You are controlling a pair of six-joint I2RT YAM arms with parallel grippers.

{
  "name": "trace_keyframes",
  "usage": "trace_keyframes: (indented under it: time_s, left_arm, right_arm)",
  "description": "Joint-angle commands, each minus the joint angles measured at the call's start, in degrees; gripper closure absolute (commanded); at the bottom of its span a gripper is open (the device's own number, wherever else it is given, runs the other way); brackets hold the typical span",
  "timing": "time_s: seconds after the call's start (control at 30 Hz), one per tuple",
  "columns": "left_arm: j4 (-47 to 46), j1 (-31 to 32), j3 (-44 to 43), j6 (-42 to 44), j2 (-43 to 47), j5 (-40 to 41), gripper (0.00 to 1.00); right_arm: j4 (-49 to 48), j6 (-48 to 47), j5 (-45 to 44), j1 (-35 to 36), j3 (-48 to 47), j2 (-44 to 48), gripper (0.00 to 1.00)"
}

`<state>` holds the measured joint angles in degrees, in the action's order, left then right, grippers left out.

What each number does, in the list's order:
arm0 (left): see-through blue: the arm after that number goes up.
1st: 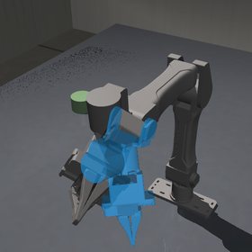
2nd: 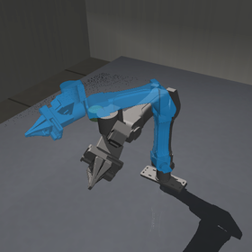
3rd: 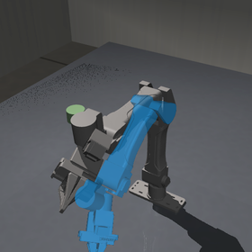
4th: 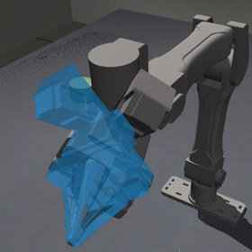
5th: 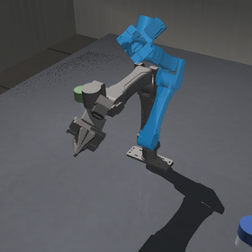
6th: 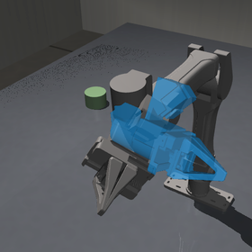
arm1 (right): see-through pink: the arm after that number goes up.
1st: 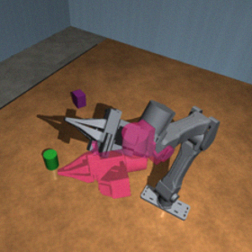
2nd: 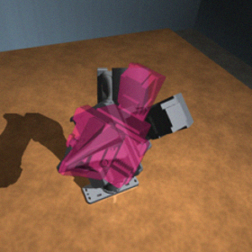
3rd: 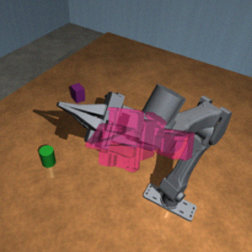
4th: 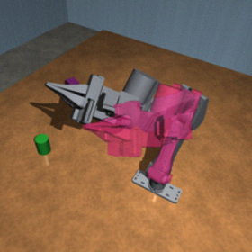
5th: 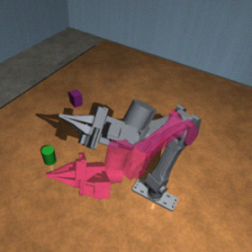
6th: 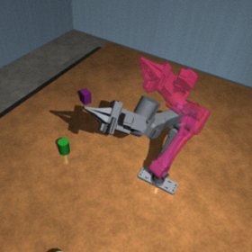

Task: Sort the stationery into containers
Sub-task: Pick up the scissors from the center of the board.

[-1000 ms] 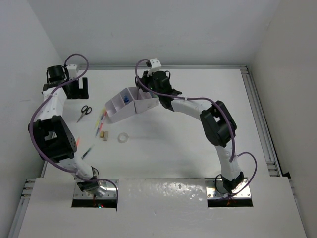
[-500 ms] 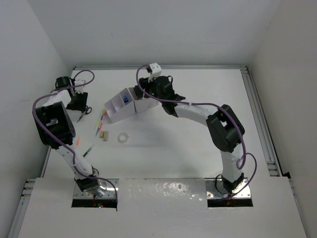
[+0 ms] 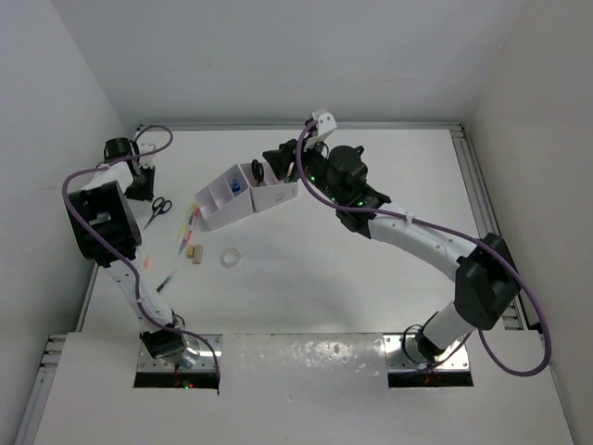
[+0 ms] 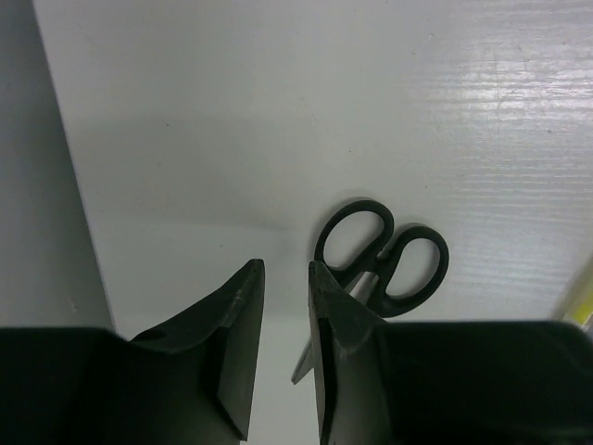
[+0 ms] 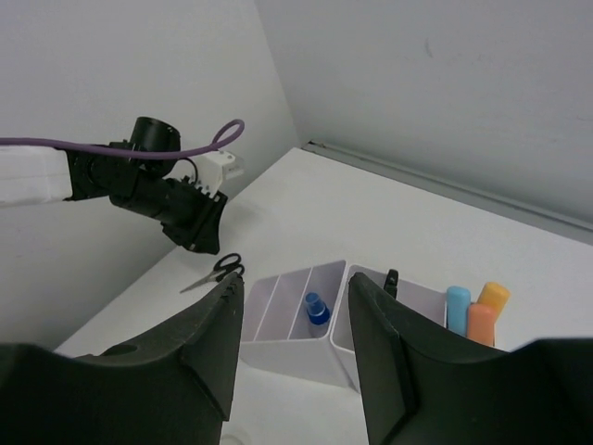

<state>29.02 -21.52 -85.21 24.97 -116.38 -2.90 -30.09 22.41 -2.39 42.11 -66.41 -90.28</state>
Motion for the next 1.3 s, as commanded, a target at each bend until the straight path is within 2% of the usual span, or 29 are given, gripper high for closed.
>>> trace_keyframes:
  time_s: [0.0, 0.43, 0.5, 0.63, 0.8, 0.97, 1.1, 1.27]
  left_arm:
    - [-1.9, -0.5, -1.5, -1.7, -1.7, -0.3, 0.76]
    - [-2.4, 1.6, -1.9, -1.9, -5.9, -2.1, 0.76]
    - [-2.8, 2.3, -1.8, -2.1, -6.5, -0.8, 0.81]
    - [0.8, 3.1, -6.0, -3.6, -10.8, -0.2, 0.99]
    - [4.9, 2.5, -8.8, -5.7, -12.6, -1.1, 1.0]
    - [2.4, 1.4, -8.7, -7.7, -6.6, -4.5, 1.0]
    - [-1.1, 1.7, -8.8, -10.2, 4.8, -9.0, 1.0]
    - [-5.7, 6.1, -10.1, -11.3, 16.7, -15.0, 1.0]
  right_arm:
    - [2.9, -1.9, -0.3, 0.0, 0.1, 1.8, 0.52]
    - [8.7, -3.5, -3.1, 1.3, 0.3, 4.6, 0.52]
    - [8.8, -4.0, -4.2, 1.4, 1.3, 5.9, 0.52]
    - [8.7, -4.9, -5.7, 1.7, 3.0, 8.0, 0.52]
    - [8.8, -6.1, -7.6, 1.7, 4.8, 10.4, 0.52]
    - [8.7, -5.8, -8.2, 2.1, 5.8, 11.6, 0.52]
    - [9.7, -4.8, -8.2, 3.3, 4.2, 10.4, 0.52]
    - [13.8, -1.5, -6.4, 3.6, -4.1, 4.4, 0.52]
